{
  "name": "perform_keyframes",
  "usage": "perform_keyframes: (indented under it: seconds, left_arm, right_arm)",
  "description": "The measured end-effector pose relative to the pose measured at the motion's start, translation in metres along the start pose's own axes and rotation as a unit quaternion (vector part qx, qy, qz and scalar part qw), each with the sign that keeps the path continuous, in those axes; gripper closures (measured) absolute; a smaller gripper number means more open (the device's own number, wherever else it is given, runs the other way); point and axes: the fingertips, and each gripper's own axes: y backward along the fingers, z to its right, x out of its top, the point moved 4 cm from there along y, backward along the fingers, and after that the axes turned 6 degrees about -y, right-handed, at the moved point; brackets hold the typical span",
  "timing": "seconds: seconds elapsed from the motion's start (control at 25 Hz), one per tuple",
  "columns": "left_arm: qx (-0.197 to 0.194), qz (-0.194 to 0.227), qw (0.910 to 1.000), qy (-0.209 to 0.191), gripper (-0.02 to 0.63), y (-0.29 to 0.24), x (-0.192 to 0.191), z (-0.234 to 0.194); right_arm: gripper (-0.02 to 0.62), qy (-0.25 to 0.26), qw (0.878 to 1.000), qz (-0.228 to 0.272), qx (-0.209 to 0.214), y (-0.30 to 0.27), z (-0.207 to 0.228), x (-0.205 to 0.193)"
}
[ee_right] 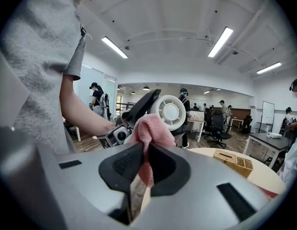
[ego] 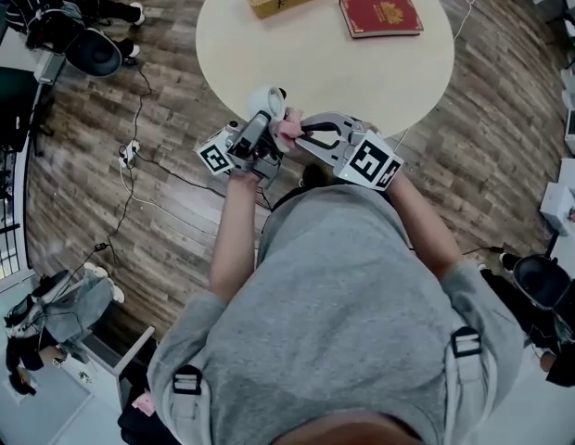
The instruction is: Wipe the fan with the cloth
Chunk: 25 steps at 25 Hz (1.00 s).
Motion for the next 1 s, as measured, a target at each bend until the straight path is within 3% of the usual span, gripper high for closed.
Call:
perform_keyframes:
  seconds: [0.32, 0.6, 0.8, 1.0]
  left_arm:
    - [0.053, -0.006, 0.9985, -0.015, 0.222, 0.008, 0.007, -0.014]
    - [0.107, -0.03, 0.9934, -0.027, 0.222, 0.006, 0.0, -0.033]
    - [0.126, -0.017, 0.9916, -0.026, 0.223, -0.004, -0.001, -0.046]
    - [0.129, -0.022, 0.9909, -0.03, 0.224, -0.014, -0.002, -0.055]
  right_arm:
    - [0.554, -0.001, 1.0, -0.006, 0.024, -0.007, -0.021, -0.006]
    - [0.554, 0.019, 1.0, 0.005, 0.007, -0.021, -0.017, 0.009]
    - [0.554, 0.053, 0.998, 0.009, -0.035, -0.024, 0.0, 0.015]
    - [0.554, 0.033, 0.999, 0.012, -0.008, -0.023, 0.009, 0.013]
